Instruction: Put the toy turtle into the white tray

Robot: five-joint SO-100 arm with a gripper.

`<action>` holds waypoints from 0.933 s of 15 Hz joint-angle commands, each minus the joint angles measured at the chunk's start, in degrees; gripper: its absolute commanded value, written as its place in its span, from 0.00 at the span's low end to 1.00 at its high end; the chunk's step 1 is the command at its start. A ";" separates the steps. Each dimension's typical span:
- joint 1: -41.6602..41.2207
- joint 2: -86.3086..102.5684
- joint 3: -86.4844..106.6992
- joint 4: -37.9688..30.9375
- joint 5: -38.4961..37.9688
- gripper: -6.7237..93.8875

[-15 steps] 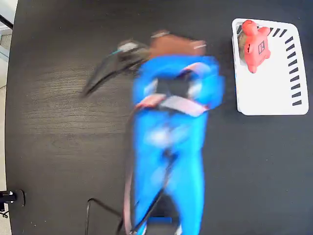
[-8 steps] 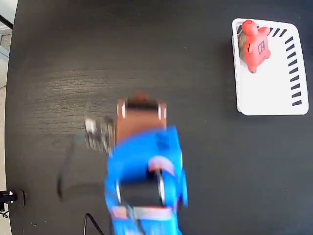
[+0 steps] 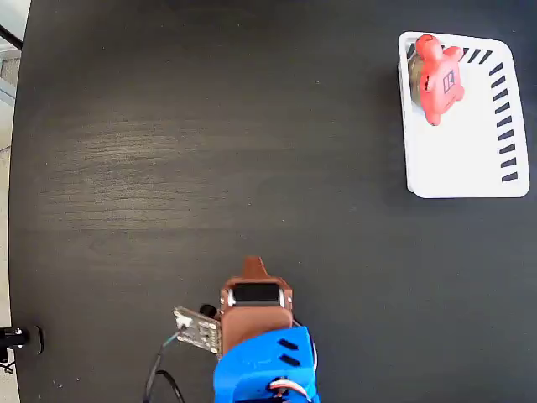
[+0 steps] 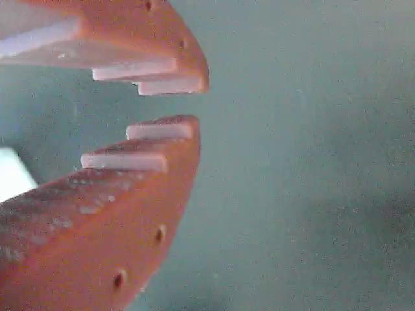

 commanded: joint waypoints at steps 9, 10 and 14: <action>-1.58 19.60 9.32 5.01 0.88 0.07; -1.49 19.60 9.32 5.01 1.14 0.07; -1.49 19.60 9.32 5.01 0.97 0.07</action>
